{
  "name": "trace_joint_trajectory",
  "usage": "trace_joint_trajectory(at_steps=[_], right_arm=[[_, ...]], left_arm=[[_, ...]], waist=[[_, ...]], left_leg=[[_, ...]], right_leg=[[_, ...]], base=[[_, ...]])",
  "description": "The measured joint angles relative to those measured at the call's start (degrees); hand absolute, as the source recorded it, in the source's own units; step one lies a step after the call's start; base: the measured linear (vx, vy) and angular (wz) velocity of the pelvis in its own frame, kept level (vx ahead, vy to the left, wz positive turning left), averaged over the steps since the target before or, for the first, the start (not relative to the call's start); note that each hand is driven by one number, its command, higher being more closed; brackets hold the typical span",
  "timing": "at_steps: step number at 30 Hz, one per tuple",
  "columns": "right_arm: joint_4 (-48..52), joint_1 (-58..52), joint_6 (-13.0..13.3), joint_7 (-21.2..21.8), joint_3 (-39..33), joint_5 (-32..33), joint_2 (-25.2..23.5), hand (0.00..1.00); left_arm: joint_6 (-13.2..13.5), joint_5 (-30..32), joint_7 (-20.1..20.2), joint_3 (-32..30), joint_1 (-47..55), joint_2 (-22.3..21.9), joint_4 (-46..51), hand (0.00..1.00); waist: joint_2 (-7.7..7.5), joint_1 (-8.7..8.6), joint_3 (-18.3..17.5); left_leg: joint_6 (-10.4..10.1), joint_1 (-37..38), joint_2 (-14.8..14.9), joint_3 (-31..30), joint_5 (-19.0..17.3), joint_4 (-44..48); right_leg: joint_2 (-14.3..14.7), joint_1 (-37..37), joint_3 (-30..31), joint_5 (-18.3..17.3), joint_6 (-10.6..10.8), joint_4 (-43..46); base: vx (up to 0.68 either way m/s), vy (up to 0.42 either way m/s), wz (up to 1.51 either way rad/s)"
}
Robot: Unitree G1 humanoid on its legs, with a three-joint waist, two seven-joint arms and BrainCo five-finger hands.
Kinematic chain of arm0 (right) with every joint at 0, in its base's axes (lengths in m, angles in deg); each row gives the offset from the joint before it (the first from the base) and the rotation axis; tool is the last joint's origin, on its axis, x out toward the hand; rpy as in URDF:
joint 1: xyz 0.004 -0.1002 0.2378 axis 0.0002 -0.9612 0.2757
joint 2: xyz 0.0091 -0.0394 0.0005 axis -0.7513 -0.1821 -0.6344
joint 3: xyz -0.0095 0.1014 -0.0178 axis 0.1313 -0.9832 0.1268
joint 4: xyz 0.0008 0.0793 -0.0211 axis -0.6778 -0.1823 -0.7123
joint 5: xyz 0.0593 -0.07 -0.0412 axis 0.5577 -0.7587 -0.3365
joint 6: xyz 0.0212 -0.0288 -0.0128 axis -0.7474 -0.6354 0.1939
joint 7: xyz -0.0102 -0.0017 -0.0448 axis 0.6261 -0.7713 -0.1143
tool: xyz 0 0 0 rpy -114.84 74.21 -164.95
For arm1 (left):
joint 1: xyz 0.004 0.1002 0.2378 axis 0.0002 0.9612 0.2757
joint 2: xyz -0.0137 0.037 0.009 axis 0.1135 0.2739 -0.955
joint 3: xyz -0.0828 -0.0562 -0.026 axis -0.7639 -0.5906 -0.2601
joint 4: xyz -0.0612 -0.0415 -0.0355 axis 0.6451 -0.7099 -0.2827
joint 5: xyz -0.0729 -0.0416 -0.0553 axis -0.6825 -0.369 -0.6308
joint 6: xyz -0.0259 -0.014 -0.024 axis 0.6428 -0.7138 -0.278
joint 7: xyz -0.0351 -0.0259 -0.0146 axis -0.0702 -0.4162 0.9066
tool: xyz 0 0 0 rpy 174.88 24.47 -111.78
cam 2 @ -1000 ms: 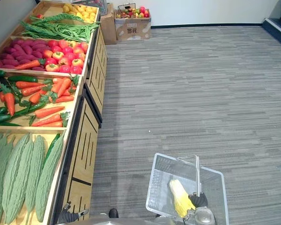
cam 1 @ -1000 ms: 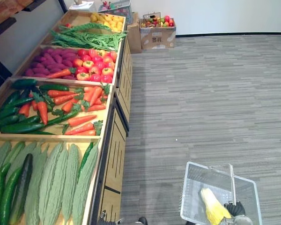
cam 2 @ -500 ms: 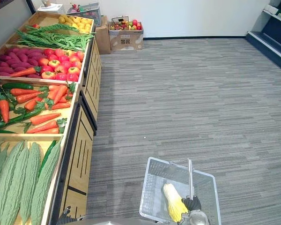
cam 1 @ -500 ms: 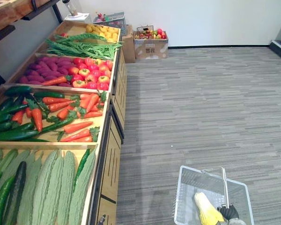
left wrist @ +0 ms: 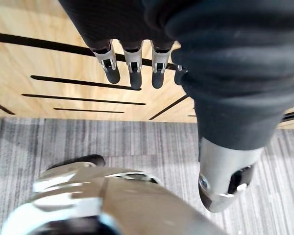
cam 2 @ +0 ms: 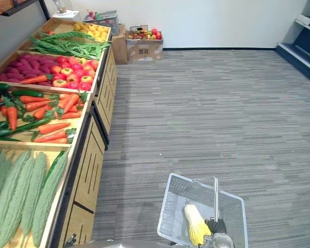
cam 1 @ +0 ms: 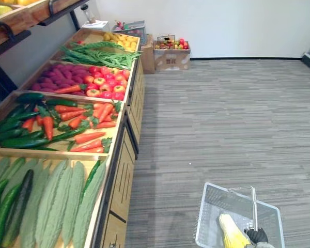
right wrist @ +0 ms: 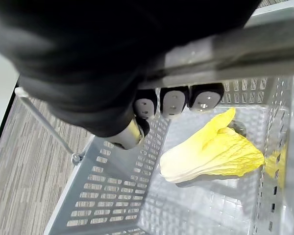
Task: Pick vegetable in the basket
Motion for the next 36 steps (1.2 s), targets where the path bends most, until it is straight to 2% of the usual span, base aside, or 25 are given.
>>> trace_joint_trajectory(at_steps=[3, 5, 7, 8, 10, 12, 13, 15, 17, 19, 21, 22, 23, 24, 25, 26, 27, 28, 29, 30, 31, 32, 33, 34, 36], right_arm=[[-0.02, -0.57, -0.03, -0.67, 0.58, 1.08, 0.36, 1.0], [-0.02, -0.06, -0.13, -1.15, 1.4, 1.12, 1.56, 1.0], [-0.03, 0.85, -0.37, -1.12, 1.43, 1.12, 2.26, 1.0], [-0.03, 1.14, -0.65, -1.15, 1.44, 1.14, 2.27, 1.0], [-0.02, 1.77, -1.11, -1.21, 1.5, 1.1, 2.25, 1.0], [-0.04, 1.7, -1.39, -1.29, 1.58, 1.0, 2.04, 1.0], [-0.01, 1.72, -1.48, -1.31, 2.0, 0.98, 1.58, 1.0], [0.03, 2.83, -1.46, -1.34, 3.47, 0.97, 1.03, 1.0], [0.03, 3.76, -1.39, -1.06, 5.89, 0.8, -0.16, 1.0], [0.02, 3.46, -1.15, -1.06, 7.03, 0.82, -1.09, 1.0], [-0.15, 3.54, -1.09, -1.11, 7.09, 0.84, -1.66, 1.0], [-0.4, 3.39, -1.11, -1.09, 7.28, 0.84, -1.88, 1.0], [-0.4, 3.45, -0.87, -1.11, 8.36, 0.82, -2.16, 1.0], [-0.4, 3.76, -0.9, -1.08, 8.81, 0.81, -2.47, 1.0], [-0.42, 4.35, -0.91, -1.08, 8.96, 0.81, -3.28, 1.0], [-0.68, 4.41, -0.89, -1.09, 9.08, 0.82, -3.46, 1.0], [-0.77, 4.68, -0.87, -1.07, 9.11, 0.84, -3.48, 1.0], [-0.53, 5.03, -0.54, -1.09, 9.08, 0.83, -3.44, 1.0], [-0.28, 5.07, -0.4, -1.08, 9.1, 0.83, -3.46, 1.0], [0.57, 4.87, 0.08, -1.08, 9.08, 0.86, -3.44, 1.0], [0.8, 5.02, 0.42, -1.07, 9.09, 0.87, -3.44, 1.0], [0.89, 5.22, 0.5, -1.07, 9.06, 0.88, -3.44, 1.0], [0.99, 5.64, 0.59, -1.07, 8.71, 0.89, -3.43, 1.0], [1.05, 5.78, 0.69, -1.1, 7.87, 0.95, -3.4, 1.0], [1.26, 5.76, 0.69, -1.08, 6.03, 0.95, -3.4, 1.0]], left_arm=[[-0.03, -1.64, -0.39, -0.63, 0.49, -0.5, 0.56, 0.0], [-0.08, -1.63, -0.47, -0.5, 0.61, -1.71, 0.56, 0.0], [-0.08, -1.62, -0.61, -0.47, 0.58, -2.16, 0.7, 0.0], [-0.12, -1.61, -0.62, -0.48, 0.75, -2.27, 0.65, 0.0], [-0.41, -1.45, -0.6, -0.48, 1.02, -2.8, 0.64, 0.0], [-0.5, -1.41, -0.6, -0.52, 1.09, -3.24, 0.54, 0.0], [-0.48, -1.42, -0.61, -0.93, 1.18, -3.23, 0.6, 0.0], [-0.42, -1.42, -0.66, -1.05, 0.2, -2.51, 0.72, 0.0], [-0.44, -1.3, -0.64, -2.32, -0.72, -1.23, 0.84, 0.0], [-0.43, -0.91, -0.67, -3.1, -0.69, -0.61, 0.82, 0.0], [-0.53, -0.86, -0.65, -3.07, -0.68, -0.59, 0.72, 0.0], [-0.52, -0.76, -0.63, -2.48, -0.53, -0.6, 0.85, 0.0], [-0.55, -0.49, -0.6, -1.23, -0.16, -0.02, 1.84, 0.0], [-0.55, -0.44, -0.59, -0.61, 0.01, 0.6, 2.49, 0.0], [-0.59, -0.43, -0.59, 0.2, -0.08, 1.77, 3.6, 0.0], [-0.59, -0.44, -0.54, 0.85, -0.15, 2.42, 4.96, 0.0], [-0.6, -0.48, -0.56, 1.19, -0.35, 2.45, 5.22, 0.0], [-0.58, -0.56, -0.61, 1.53, -0.54, 2.71, 5.46, 0.0], [-0.58, -0.59, -0.62, 1.62, -0.54, 2.79, 5.55, 0.0], [-0.59, -1.16, -0.62, 1.76, -0.64, 2.79, 6.1, 0.0], [-0.53, -1.59, -0.63, 1.72, -0.84, 2.6, 6.58, 0.0], [-0.53, -1.6, -0.63, 1.67, -1.12, 2.5, 6.52, 0.0], [-0.55, -1.59, -0.6, 1.66, -1.58, 2.35, 6.19, 0.0], [-0.53, -1.58, -0.56, 1.62, -2.15, 2.2, 5.93, 0.0], [-0.56, -1.57, -0.55, 1.13, -3.27, 1.63, 3.99, 0.0]], waist=[[-0.71, 1.29, 1.78], [0.33, 1.69, 1.91], [0.59, 2.35, 2.2], [0.64, 3.07, 2.22], [1.36, 3.95, 2.43], [2.13, 4.91, 3.04], [1.48, 5.34, 3.03], [0.19, 6.01, 3.59], [-1.9, 6.14, 4.19], [-3.57, 6.12, 3.31], [-4.06, 6.13, 3.3], [-2.83, 6.15, 2.58], [-3.5, 6.09, 2.69], [-4.27, 6.07, 2.67], [-5.52, 5.85, 2.67], [-5.55, 5.35, 2.99], [-5.66, 5.27, 3.04], [-5.42, 4.8, 3.18], [-5.2, 4.42, 3.29], [-4.96, 4.04, 3.37], [-4.87, 3.37, 3.36], [-4.68, 3.13, 3.49], [-4.17, 2.97, 3.62], [-3.76, 2.94, 3.84], [-3.46, 2.77, 4.13]], left_leg=[[0.59, -6.73, 4.69, 4.02, 5.7, 18.73], [0.62, -9.95, 3.42, 2.19, 4.39, 21.0], [0.5, -12.6, -0.5, 2.98, 3.73, 12.38], [0.21, -12.75, -1.79, 3.21, 5.25, 6.39], [-0.37, -12.74, -3.42, 2.67, 11.85, -9.99], [0.88, -13.65, -2.67, 2.1, 15.59, -13.36], [2.15, -13.45, -3.06, 2.63, 17.59, -13.02], [5.98, -13.75, -4.17, 3.55, 15.37, -9.42], [8.27, -14.18, -4.83, 4.67, 10.97, -3.11], [8.85, -12.94, -6.44, 5.49, 9.16, -2.67], [8.72, -11.36, -6.41, 5.62, 7.04, -2.65], [8.67, -9.96, -5.77, 5.7, 6.12, -3.24], [8.53, -7.72, -5.83, 6.03, 5.07, -4.77], [8.6, -6.9, -6.14, 6.2, 4.67, -5.11], [8.72, -5.13, -6.85, 5.39, 3.89, -5.63], [8.9, -2.83, -7.15, 3.97, 3.27, -6.95], [8.92, -1.37, -7.12, 3.59, 3.13, -7.83], [9.14, 1.7, -7.12, 2.54, 2.84, -9.98], [9.05, 3.15, -6.99, 2.16, 2.75, -10.89], [8.6, 5.12, -6.88, 1.0, 1.97, -11.71], [8.2, 5.86, -6.59, -0.23, 1.2, -11.53], [7.87, 6.19, -6.35, -0.87, 0.89, -11.54], [6.95, 6.58, -5.81, -2.18, 0.65, -11.53], [6.01, 7.25, -5.53, -3.86, 0.54, -11.72], [4.67, 8.83, -5.3, -6.09, -0.15, -12.01]], right_leg=[[0.02, 2.45, 1.88, -0.62, -0.82, -0.51], [-0.65, 2.54, 3.52, -0.8, -0.93, -0.76], [-1.96, 1.9, 5.0, -0.79, -0.93, -1.59], [-2.13, 1.72, 5.67, -0.81, -0.9, -1.77], [-1.2, 1.9, 6.38, -1.14, -0.32, -2.86], [-0.26, 3.1, 6.74, -1.84, 0.76, -3.31], [-0.88, 3.46, 7.33, -2.34, 1.5, -3.31], [-2.88, 3.71, 7.78, -2.64, 2.1, -2.64], [-5.09, 5.1, 8.93, -0.77, 4.6, -2.24], [-6.55, 6.01, 9.14, 0.2, 5.24, -2.1], [-7.57, 4.53, 9.22, 0.45, 5.73, 4.04], [-8.59, 1.04, 9.19, 0.4, 5.81, 13.05], [-11.08, -3.65, 9.16, 0.89, 6.6, 24.72], [-12.77, -5.91, 9.17, 1.96, 7.89, 30.4], [-15.19, -8.94, 9.24, 6.33, 7.98, 38.4], [-16.21, -10.67, 9.84, 8.55, 8.82, 44.6], [-16.01, -11.57, 10.01, 6.83, 8.42, 47.42], [-14.87, -12.94, 9.17, 1.87, 7.58, 50.76], [-14.1, -13.25, 7.98, -0.52, 6.44, 50.85], [-13.0, -14.33, 4.92, -5.02, 3.1, 49.25], [-11.88, -15.88, 1.94, -6.72, 0.58, 44.24], [-11.11, -16.78, 1.15, -6.85, 0.27, 40.62], [-9.08, -18.45, 1.31, -6.12, 0.56, 30.64], [-7.6, -19.34, 3.1, -2.89, 1.19, 19.02], [-7.61, -19.85, 7.75, 4.4, 2.3, 5.97]], base=[[-0.01, -0.124, -0.26], [0.06, -0.015, -0.36], [0.11, 0.032, -0.28], [0.14, 0.063, -0.29], [0.2, 0.093, -0.29], [0.3, 0.161, -0.19], [0.33, 0.181, -0.14], [0.3, 0.142, -0.13], [0.39, 0.154, -0.09], [0.36, 0.124, 0.0], [0.3, 0.142, -0.07], [0.24, 0.192, -0.14], [0.24, 0.191, -0.14], [0.25, 0.168, 0.04], [0.28, 0.13, 0.26], [0.3, 0.111, 0.34], [0.31, 0.064, 0.36], [0.24, 0.025, 0.31], [0.3, 0.004, 0.45], [0.28, -0.036, 0.57], [0.28, -0.061, 0.61], [0.28, -0.098, 0.64], [0.42, -0.151, 0.72], [0.45, -0.164, 0.84], [0.44, -0.205, 0.83]])
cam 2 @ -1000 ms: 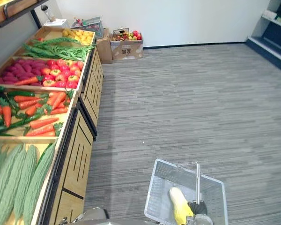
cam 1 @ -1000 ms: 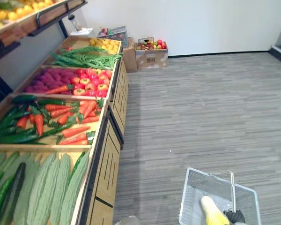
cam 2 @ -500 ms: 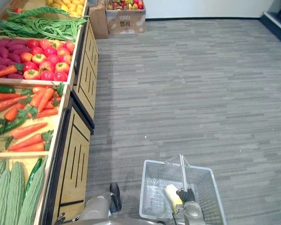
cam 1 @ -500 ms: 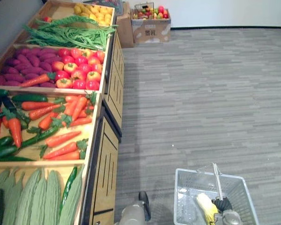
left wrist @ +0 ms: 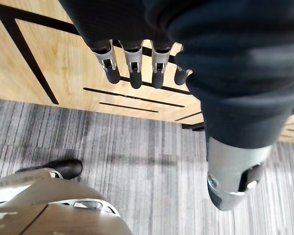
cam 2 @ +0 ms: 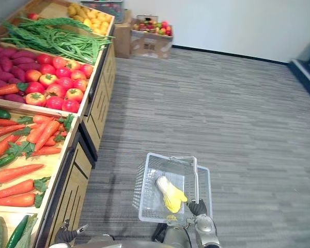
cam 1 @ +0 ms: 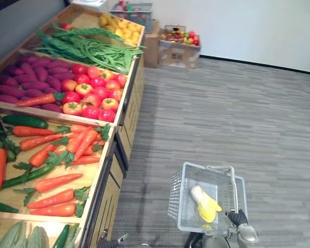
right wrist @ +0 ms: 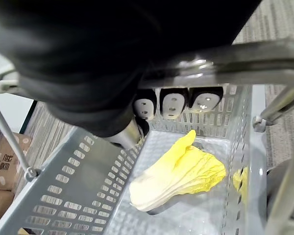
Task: Pick vegetable in the basket
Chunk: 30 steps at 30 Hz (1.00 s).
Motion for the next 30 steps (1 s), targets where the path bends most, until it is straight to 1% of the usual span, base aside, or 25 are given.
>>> trace_joint_trajectory(at_steps=[1, 2, 3, 4, 5, 6, 7, 8, 10, 12, 13, 15, 16, 17, 18, 19, 20, 21, 22, 23, 24, 25, 27, 28, 30], right_arm=[[0.39, -0.1, -0.06, -0.01, -0.72, 0.01, -0.01, 1.0], [0.69, -0.39, -0.28, -0.01, -1.46, 0.0, -0.08, 1.0], [0.73, -0.59, -0.43, 0.01, -1.81, -0.02, -0.33, 1.0], [0.66, -0.73, -0.63, 0.01, -3.19, -0.09, 0.01, 1.0], [1.06, -0.68, -0.63, 0.02, -4.1, -0.1, 0.72, 1.0], [1.23, -0.66, -0.79, 0.02, -4.97, -0.09, 1.47, 1.0], [1.29, -0.7, -0.88, 0.05, -5.35, -0.1, 2.04, 1.0], [1.31, -0.85, -0.92, 0.06, -5.9, -0.09, 2.04, 1.0], [0.67, -0.71, -1.47, 0.06, -6.35, -0.1, 2.06, 1.0], [-1.0, 0.13, -1.84, 0.05, -5.9, -0.09, 1.85, 1.0], [-1.94, -0.08, -1.98, -0.08, -4.72, -0.06, 1.91, 1.0], [-3.16, -0.34, -2.12, -0.14, -4.44, -0.01, 2.14, 1.0], [-3.37, -0.55, -2.52, -0.17, -4.0, 0.02, 2.05, 1.0], [-3.36, -0.49, -2.6, -0.29, -3.92, 0.04, 1.92, 1.0], [-3.35, -0.19, -2.83, -0.55, -3.93, 0.04, 2.35, 1.0], [-3.62, -0.08, -3.11, -0.59, -3.8, 0.01, 3.01, 1.0], [-3.97, -0.21, -3.1, -0.62, -3.65, 0.02, 3.19, 1.0], [-4.66, -0.35, -3.03, -0.8, -3.64, 0.02, 4.12, 1.0], [-4.53, -0.37, -2.88, -0.93, -3.78, 0.0, 5.21, 1.0], [-4.86, -0.44, -2.94, -1.19, -3.88, -0.02, 4.56, 1.0], [-5.23, -0.24, -2.92, -1.16, -4.08, -0.01, 3.48, 1.0], [-5.15, 2.24, -2.73, -1.1, -4.1, -0.1, 2.36, 1.0], [-4.95, 4.02, -2.45, -1.06, -4.1, -0.17, 2.29, 1.0], [-4.94, 4.63, -2.01, -0.93, -3.93, -0.17, 2.38, 1.0], [-4.74, 5.39, -1.88, -0.57, -3.12, -0.22, 2.71, 1.0]], left_arm=[[0.01, 0.04, 0.02, -0.14, 0.05, -0.34, -0.08, 0.0], [0.06, 0.11, 0.19, -0.76, 0.45, -0.61, -0.09, 0.0], [0.11, 0.12, 0.35, -1.18, 0.8, -0.43, -0.1, 0.0], [0.03, 0.13, 0.53, -2.08, 0.31, -0.98, -1.86, 0.0], [0.05, 0.23, 1.02, -2.08, 0.23, -2.37, -2.37, 0.0], [0.09, 0.25, 1.15, -2.17, 0.29, -3.11, -2.48, 0.0], [0.14, 0.28, 1.17, -2.18, 0.55, -3.47, -3.12, 0.0], [0.09, 0.29, 1.15, -2.24, 0.55, -3.47, -3.98, 0.0], [0.08, 0.29, 1.15, -2.32, 0.61, -3.51, -4.06, 0.0], [0.05, 0.18, 1.11, -2.97, 0.63, -3.21, -3.85, 0.0], [0.01, 0.09, 1.07, -3.23, 0.58, -2.99, -3.28, 0.0], [-0.01, 0.0, 1.06, -3.24, 0.48, -2.86, -2.92, 0.0], [0.04, -0.15, 0.95, -3.31, 0.53, -2.53, -2.16, 0.0], [0.12, -0.59, 0.95, -3.23, 0.54, -2.52, -1.91, 0.0], [0.14, -1.36, 0.98, -3.15, 0.49, -2.45, -1.26, 0.0], [0.19, -1.69, 1.01, -3.18, 0.25, -2.18, -0.53, 0.0], [0.11, -1.69, 1.03, -3.19, 0.08, -1.98, -0.19, 0.0], [-0.01, -1.68, 0.9, -3.04, 0.21, -2.13, 0.24, 0.0], [-0.1, -1.62, 0.86, -2.78, 0.99, -2.93, 0.16, 0.0], [-0.34, -1.55, 0.86, -2.76, 1.25, -2.46, -0.1, 0.0], [-0.95, -1.49, 0.82, -2.86, 0.4, -1.47, -0.79, 0.0], [-1.24, -1.45, 0.83, -4.18, -0.6, -0.83, -1.52, 0.0], [-1.61, -1.38, 0.83, -4.24, -0.7, -0.93, -1.82, 0.0], [-2.04, -1.03, 0.82, -4.54, -0.8, -1.0, -2.26, 0.0], [-2.25, -0.23, 0.84, -5.24, -0.96, -1.52, -2.21, 0.0]], waist=[[0.08, -0.01, 0.25], [-0.28, 0.05, 0.29], [-1.3, 0.09, 0.06], [-0.51, 0.21, 0.11], [1.28, 0.13, -0.09], [2.67, 0.43, 0.02], [3.53, 0.37, -0.28], [3.97, 0.25, -0.75], [4.82, 0.34, -1.34], [3.99, 0.31, -1.92], [3.28, 0.21, -2.25], [2.84, 0.23, -2.21], [0.98, 0.53, -1.8], [0.85, 0.94, -1.78], [0.64, 1.13, -1.65], [0.0, 1.37, -1.41], [-0.55, 1.49, -1.43], [-0.59, 1.73, -1.64], [1.04, 1.74, -1.67], [0.76, 1.5, -2.3], [-1.69, 0.42, -2.49], [-3.43, 0.41, -1.74], [-3.39, 0.62, -1.5], [-3.4, 0.75, -1.42], [-2.15, 0.77, -1.49]], left_leg=[[-1.05, 1.17, 0.3, -1.12, -0.65, -0.02], [-3.36, 2.68, 0.61, -2.73, -2.12, -0.25], [-4.63, 3.7, 0.53, -3.7, -2.93, -0.55], [-6.29, 4.77, 2.2, -5.66, -4.03, -0.9], [-6.19, 5.14, 3.72, -5.68, -3.96, -1.25], [-6.08, 5.49, 4.26, -5.76, -3.5, -1.74], [-6.01, 5.45, 4.72, -4.82, -1.91, -2.0], [-7.13, 5.6, 6.04, -5.7, 0.25, -2.28], [-8.53, 4.81, 8.17, -7.06, 1.56, -0.28], [-9.23, 0.83, 9.68, -9.14, 2.37, 6.17], [-9.32, -3.4, 10.66, -9.99, 4.12, 13.55], [-9.73, -6.94, 11.79, -9.54, 7.58, 21.17], [-10.13, -10.44, 12.31, -8.3, 10.91, 28.22], [-10.01, -12.31, 12.92, -6.25, 9.49, 31.87], [-9.17, -16.53, 13.77, -0.54, 4.93, 37.8], [-5.39, -21.0, 13.19, 6.78, 0.77, 40.38], [-3.32, -22.84, 12.22, 10.73, -0.22, 39.15], [1.39, -24.49, 8.47, 20.56, 3.03, 26.25], [6.24, -24.5, 7.08, 26.33, 8.92, 18.56], [8.63, -23.0, 6.74, 29.41, 6.76, 17.32], [8.84, -23.32, 3.63, 29.32, 6.26, 14.64], [9.43, -23.52, 1.11, 29.39, 6.59, 10.89], [9.75, -22.99, 0.3, 29.52, 6.81, 9.69], [9.95, -21.34, -0.28, 31.56, 6.74, 9.98], [10.88, -20.35, 0.7, 35.99, 6.0, 12.75]], right_leg=[[-0.5, 0.11, 1.97, 1.79, 0.4, -2.92], [-1.25, 0.58, 3.74, 1.84, 0.66, -4.27], [-1.9, 1.12, 4.35, 1.14, 0.57, -4.26], [-1.42, 1.11, 4.42, 6.81, 1.53, -0.71], [-0.35, 0.9, 4.18, 6.61, 1.24, 2.15], [0.53, 0.82, 3.88, 4.57, 0.0, 4.48], [1.45, 0.74, 3.06, 2.05, -0.5, 6.57], [2.1, 1.17, 1.62, 0.13, -0.89, 7.54], [3.73, 2.52, -0.02, -1.38, -1.88, 7.63], [4.63, 4.39, -2.19, -1.99, -2.49, 6.32], [4.94, 6.86, -4.62, -2.13, -2.77, 4.94], [5.27, 10.9, -7.13, -2.15, -2.83, 2.63], [4.08, 13.96, -8.84, -2.16, -2.86, 0.65], [3.65, 15.25, -9.48, -2.16, -2.89, 0.1], [2.56, 17.42, -10.84, -2.17, -2.89, -0.3], [0.36, 18.91, -12.29, -2.17, -2.87, 0.11], [-0.84, 19.49, -13.39, -2.17, -2.85, 0.43], [-2.79, 20.79, -16.86, -2.32, -2.47, 2.15], [-1.87, 21.81, -18.13, -3.28, -0.59, 3.28], [-2.68, 22.48, -18.79, -4.66, 0.98, 3.62], [-3.7, 22.62, -19.11, -6.48, 1.85, 3.45], [-2.9, 22.42, -18.91, -6.68, 1.81, 1.03], [-0.31, 22.81, -18.42, -6.66, 1.8, -2.56], [0.81, 24.11, -18.85, -6.56, 1.44, -4.89], [1.24, 26.7, -18.95, -5.39, 2.22, -6.81]], base=[[0.46, -0.292, 0.88], [0.46, -0.365, 0.78], [0.54, -0.448, 0.85], [0.45, -0.381, 0.72], [0.35, -0.275, 0.68], [0.41, -0.296, 0.47], [0.4, -0.28, 0.39], [0.48, -0.302, 0.3], [0.4, -0.214, 0.27], [0.35, -0.145, 0.48], [0.32, -0.117, 0.72], [0.32, -0.077, 0.74], [0.28, -0.025, 0.6], [0.33, 0.003, 0.79], [0.33, 0.122, 0.91], [0.31, 0.173, 1.02], [0.27, 0.266, 1.26], [0.24, 0.283, 1.1], [0.25, 0.299, 1.11], [0.21, 0.235, 1.01], [0.22, 0.231, 1.09], [0.2, 0.176, 0.92], [0.12, 0.044, 0.29], [0.07, -0.082, -0.06], [0.08, -0.055, 0.0]])
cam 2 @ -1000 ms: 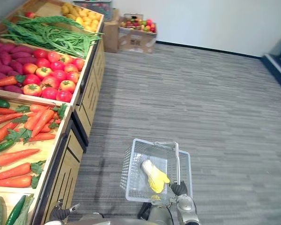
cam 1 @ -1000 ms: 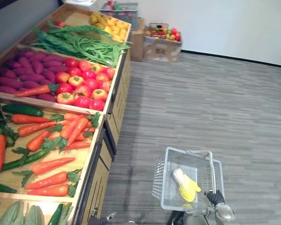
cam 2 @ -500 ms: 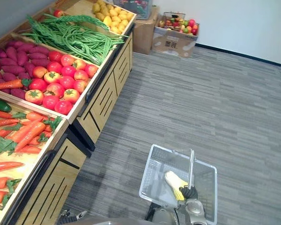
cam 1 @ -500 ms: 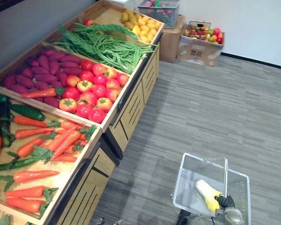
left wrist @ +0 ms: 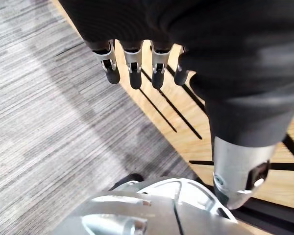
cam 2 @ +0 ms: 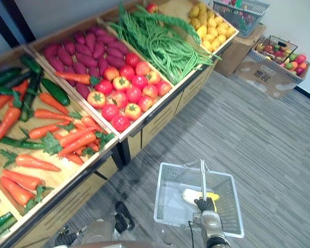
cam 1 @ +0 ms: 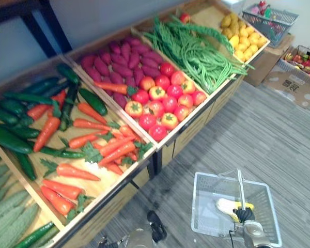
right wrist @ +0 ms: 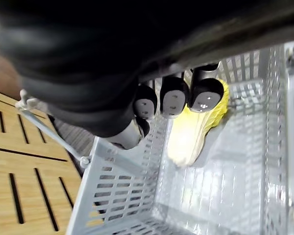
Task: Pick vegetable in the basket
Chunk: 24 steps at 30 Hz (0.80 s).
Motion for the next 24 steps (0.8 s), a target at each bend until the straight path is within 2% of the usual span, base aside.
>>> trace_joint_trajectory(at_steps=[2, 6, 7, 9, 10, 11, 12, 13, 15, 17, 20, 23, 24], right_arm=[[-0.17, 0.22, -0.1, 0.32, 0.73, -1.15, 0.7, 1.0], [-0.44, 1.22, -0.06, 0.43, 0.7, -2.02, 0.7, 1.0], [-0.57, 1.2, -0.16, 0.43, 0.61, -2.08, 0.91, 1.0], [-0.8, 0.59, -1.06, 0.52, 0.67, -3.35, 1.27, 1.0], [-1.09, -0.15, -1.4, 0.59, 0.71, -4.47, 1.01, 1.0], [-1.77, -0.61, -1.71, 0.62, 0.71, -4.95, 0.64, 1.0], [-2.38, -1.22, -2.05, 0.65, 0.55, -5.55, 0.13, 1.0], [-2.54, -1.13, -1.92, 0.7, -0.07, -5.5, -0.42, 1.0], [-2.56, -0.54, -2.06, 0.47, -3.68, -5.37, -0.35, 1.0], [-2.56, -1.08, -2.13, 0.39, -5.57, -5.35, 0.42, 1.0], [-2.57, -1.59, -2.13, -0.01, -9.72, -4.04, 0.81, 1.0], [-2.73, -2.75, -2.34, -0.06, -13.8, -3.65, 0.63, 1.0], [-2.83, -3.46, -2.61, -0.08, -15.73, -3.67, 0.52, 1.0]], left_arm=[[0.25, 1.34, 0.01, -0.44, -1.47, -0.56, 0.07, 0.0], [-0.3, 1.4, -0.44, -2.6, -1.31, -1.66, -0.64, 0.0], [-0.43, 1.39, -0.65, -2.72, -1.35, -1.71, -0.62, 0.0], [-0.91, 1.33, -0.91, -2.14, -1.29, -2.35, -0.67, 0.0], [-0.95, 1.28, -0.93, -1.15, -1.22, -2.19, -0.41, 0.0], [-0.96, 1.21, -0.95, -0.63, -1.11, -1.9, 0.27, 0.0], [-0.96, 1.03, -0.95, 0.14, -1.25, -1.59, 0.75, 0.0], [-0.87, 0.84, -1.0, 1.01, -1.34, -1.3, 1.73, 0.0], [-0.91, 0.67, -1.0, 0.95, -1.69, -1.49, 2.33, 0.0], [-0.91, 0.32, -0.99, 1.0, -1.94, -1.68, 2.24, 0.0], [-0.97, 0.22, -1.0, 0.51, -1.88, -1.42, 0.13, 0.0], [-0.9, 0.22, -0.99, -0.44, -2.3, -0.38, -0.07, 0.0], [-0.9, 0.22, -0.99, -0.84, -2.43, 0.13, -0.08, 0.0]], waist=[[2.44, -0.16, -0.05], [1.99, 0.58, 0.23], [2.12, 0.74, 0.19], [3.62, 0.64, 0.24], [3.86, 0.63, 0.24], [3.89, 0.54, 0.24], [3.75, -0.18, 0.47], [3.66, -0.54, 0.85], [4.22, -0.96, 1.17], [4.68, -0.98, 1.47], [5.35, -0.7, 1.75], [4.59, -0.87, 1.38], [3.69, -0.86, 1.0]], left_leg=[[-0.46, 0.37, 1.46, 1.21, -1.58, -0.47], [-2.25, 2.68, 0.09, 2.88, -0.56, -6.13], [-2.56, 3.25, -0.31, 3.67, -0.95, -6.76], [-4.2, 5.49, 0.27, 4.66, 0.07, -9.77], [-3.99, 6.7, -0.08, 3.31, 0.59, -11.12], [-3.74, 7.66, -0.91, 1.24, 0.81, -12.13], [-3.4, 7.99, -1.16, -1.42, 1.04, -12.79], [-2.95, 8.01, -1.62, -4.82, 1.58, -14.02], [-4.18, 7.92, -2.28, -9.76, 2.63, -15.55], [-4.26, 7.97, -3.18, -13.65, 2.64, -16.36], [-4.57, 7.65, -3.82, -19.36, 2.82, -16.29], [-6.12, 6.74, -4.68, -25.29, 3.83, -16.64], [-7.24, 6.72, -5.13, -26.74, 4.56, -17.58]], right_leg=[[1.78, 0.49, -1.33, -0.1, 0.15, 0.49], [2.13, 0.74, -3.34, -0.55, 0.0, 1.12], [0.95, 0.31, -4.9, -1.73, 0.56, 4.54], [-2.5, -2.65, -5.91, -1.94, 0.49, 17.24], [-6.67, -5.5, -4.87, -1.2, 0.24, 29.37], [-9.74, -7.74, -2.72, 1.31, 0.26, 37.61], [-10.79, -9.66, -0.46, 1.48, 0.78, 42.82], [-10.49, -11.51, 0.33, -1.87, -0.43, 44.7], [-8.49, -13.84, 1.0, -5.56, -2.18, 39.89], [-7.09, -14.87, 3.8, -5.62, -2.26, 33.66], [-6.91, -17.45, 14.65, -3.53, 0.93, 20.54], [-8.14, -17.36, 17.42, -1.81, 2.51, 14.44], [-8.44, -17.33, 17.43, -1.76, 2.61, 13.83]], base=[[0.02, -0.01, 0.27], [-0.07, 0.002, 0.02], [-0.02, 0.074, 0.32], [0.0, 0.138, 0.45], [0.04, 0.188, 0.56], [0.08, 0.179, 0.86], [0.12, 0.096, 1.15], [0.1, 0.04, 1.25], [0.08, 0.021, 1.19], [0.1, -0.005, 1.2], [0.17, -0.055, 1.13], [0.14, -0.078, 1.11], [0.15, -0.126, 1.1]])
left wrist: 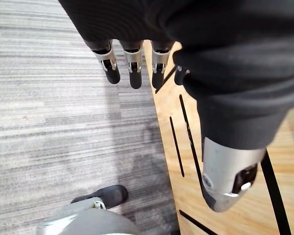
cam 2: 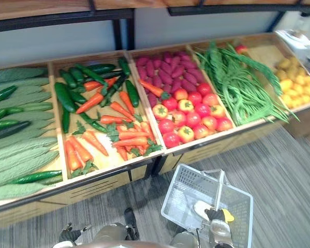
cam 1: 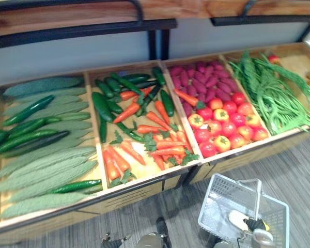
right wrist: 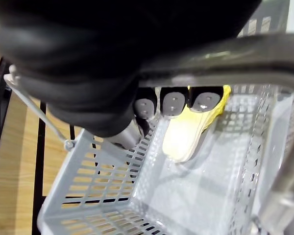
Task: Pick vegetable in the basket
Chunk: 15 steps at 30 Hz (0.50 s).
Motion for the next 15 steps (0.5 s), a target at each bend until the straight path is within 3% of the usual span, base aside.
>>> trace_joint_trajectory(at_steps=[3, 4, 5, 6, 8, 10, 13, 15], right_arm=[[-0.35, -1.37, -0.72, -0.08, -2.21, -0.04, -0.3, 1.0], [-0.93, -1.0, -0.84, -0.13, -2.86, -0.05, -0.32, 1.0], [-1.56, -0.58, -0.87, -0.21, -3.88, -0.09, -0.23, 1.0], [-1.72, -0.54, -0.95, -0.28, -4.11, -0.28, 0.33, 1.0], [-2.2, -0.25, -1.74, -0.76, -7.58, -0.64, 1.48, 1.0], [-2.27, 0.61, -2.64, -1.74, -11.34, -0.6, 1.8, 1.0], [-2.34, 0.72, -3.05, -2.11, -13.79, -0.61, 3.09, 1.0], [-2.39, 1.27, -3.04, -3.12, -15.69, -0.6, 4.66, 1.0]], left_arm=[[0.0, 0.0, -0.01, -1.18, 0.82, 0.58, -0.03, 0.0], [-0.01, -0.01, -0.05, -2.0, 1.61, 0.56, -0.21, 0.0], [-0.03, -0.01, -0.03, -2.9, 1.94, 0.64, -1.36, 0.0], [-0.08, -0.03, -0.04, -3.33, 1.54, 0.42, -2.35, 0.0], [0.0, -1.5, 0.08, -4.88, 1.64, -2.41, -3.95, 0.0], [-0.09, -1.94, 0.06, -6.66, 1.91, -3.0, -4.4, 0.0], [-0.04, -2.17, -0.01, -9.45, 2.12, -3.23, -4.4, 0.0], [-0.05, -2.24, -0.03, -11.88, 1.95, -3.51, -4.41, 0.0]], waist=[[-1.94, 0.01, -1.23], [-2.95, 0.13, -1.88], [-4.0, 0.1, -2.61], [-3.72, -0.09, -2.91], [-0.58, 0.07, -3.97], [1.05, -0.02, -3.94], [1.35, -0.65, -3.98], [0.73, -2.89, -4.09]], left_leg=[[-2.64, 0.15, -0.56, -2.34, 1.79, -1.42], [-3.08, 0.38, -0.75, -2.47, 2.18, -1.6], [-3.22, 0.47, -1.28, -2.53, 2.62, -1.95], [-3.27, 0.52, -1.0, -2.97, 3.16, -2.58], [-5.7, 1.75, 1.99, -3.57, 5.53, -6.45], [-6.3, 1.84, 4.01, -3.31, 6.32, -6.57], [-6.6, 2.04, 5.63, -2.83, 6.51, -6.57], [-6.74, 1.46, 6.0, -3.7, 6.61, -6.55]], right_leg=[[1.51, 1.46, -3.06, 0.03, -0.03, -4.58], [2.99, 1.94, -3.52, 1.82, -1.69, -6.98], [3.9, 2.15, -3.03, 6.13, -3.05, -8.27], [4.25, 2.56, -3.16, 7.79, -2.13, -8.19], [7.97, 2.6, -4.68, 6.76, -3.8, -9.01], [10.0, 2.67, -4.97, 6.14, -4.83, -9.41], [11.84, 2.87, -5.3, 5.61, -5.63, -9.51], [12.31, 2.91, -6.66, 5.55, -5.74, -9.51]], base=[[0.16, -0.182, 0.72], [0.15, -0.224, 0.31], [0.15, -0.238, 0.26], [0.12, -0.242, 0.23], [0.12, -0.243, 0.11], [0.12, -0.194, -0.08], [0.12, -0.165, -0.09], [0.08, -0.039, 0.22]])
